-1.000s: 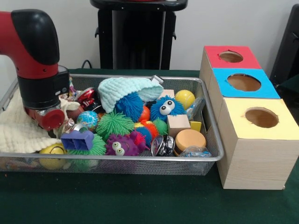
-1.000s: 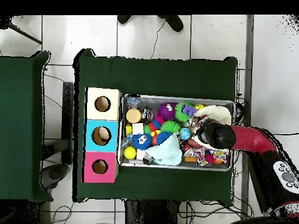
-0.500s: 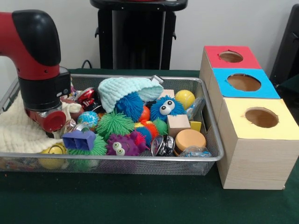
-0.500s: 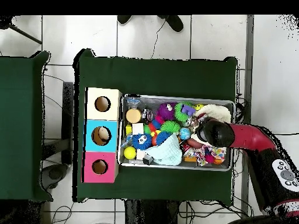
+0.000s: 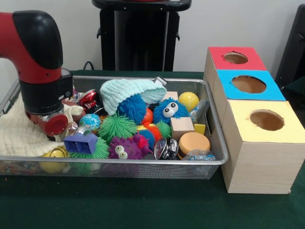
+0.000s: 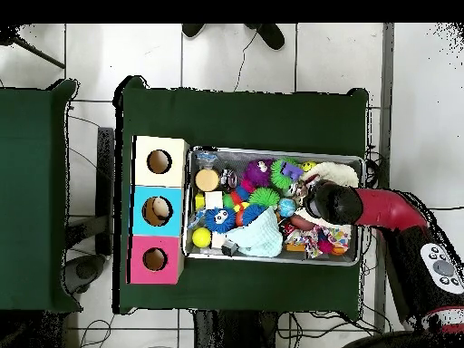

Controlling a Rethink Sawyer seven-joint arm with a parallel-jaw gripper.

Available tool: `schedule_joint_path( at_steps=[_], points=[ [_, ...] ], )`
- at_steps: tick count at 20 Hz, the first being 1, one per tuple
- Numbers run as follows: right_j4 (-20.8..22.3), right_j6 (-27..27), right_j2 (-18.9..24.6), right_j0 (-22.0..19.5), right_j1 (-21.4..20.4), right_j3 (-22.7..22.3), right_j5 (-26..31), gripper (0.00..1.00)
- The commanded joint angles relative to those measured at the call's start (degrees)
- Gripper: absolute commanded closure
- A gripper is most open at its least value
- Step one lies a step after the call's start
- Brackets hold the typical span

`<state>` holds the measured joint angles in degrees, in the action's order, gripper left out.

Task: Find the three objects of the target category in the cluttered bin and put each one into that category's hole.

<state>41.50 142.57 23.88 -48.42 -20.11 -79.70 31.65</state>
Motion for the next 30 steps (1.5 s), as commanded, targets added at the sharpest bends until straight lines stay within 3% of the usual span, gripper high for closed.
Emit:
schedule_joint_path(
  at_steps=[1, 6, 8, 9, 11, 14, 18, 25, 30],
  points=[
    [0.16, -6.11, -1.07, 3.15, 4.84, 4.1, 3.81, 1.0],
    [0.75, -2.05, -3.1, 5.62, 1.78, 0.99, 0.73, 1.0],
    [2.95, -0.6, -4.71, 7.57, -1.39, -1.2, -2.87, 1.0],
    [1.75, 0.62, -4.86, 7.87, -2.81, -2.73, -2.89, 1.0],
    [-1.42, 1.51, -4.5, 7.42, -4.02, -4.75, -1.45, 1.0],
    [-5.61, 0.73, -3.33, 6.73, -9.1, -9.14, 1.99, 1.0],
    [-12.32, -2.45, -1.16, 5.86, -18.3, -15.42, 9.82, 1.0],
    [-19.72, -4.11, -1.25, 7.92, -24.74, -17.02, 18.34, 1.0],
    [-22.45, -3.28, -2.31, 10.34, -27.32, -16.52, 22.82, 1.0]
  ],
)
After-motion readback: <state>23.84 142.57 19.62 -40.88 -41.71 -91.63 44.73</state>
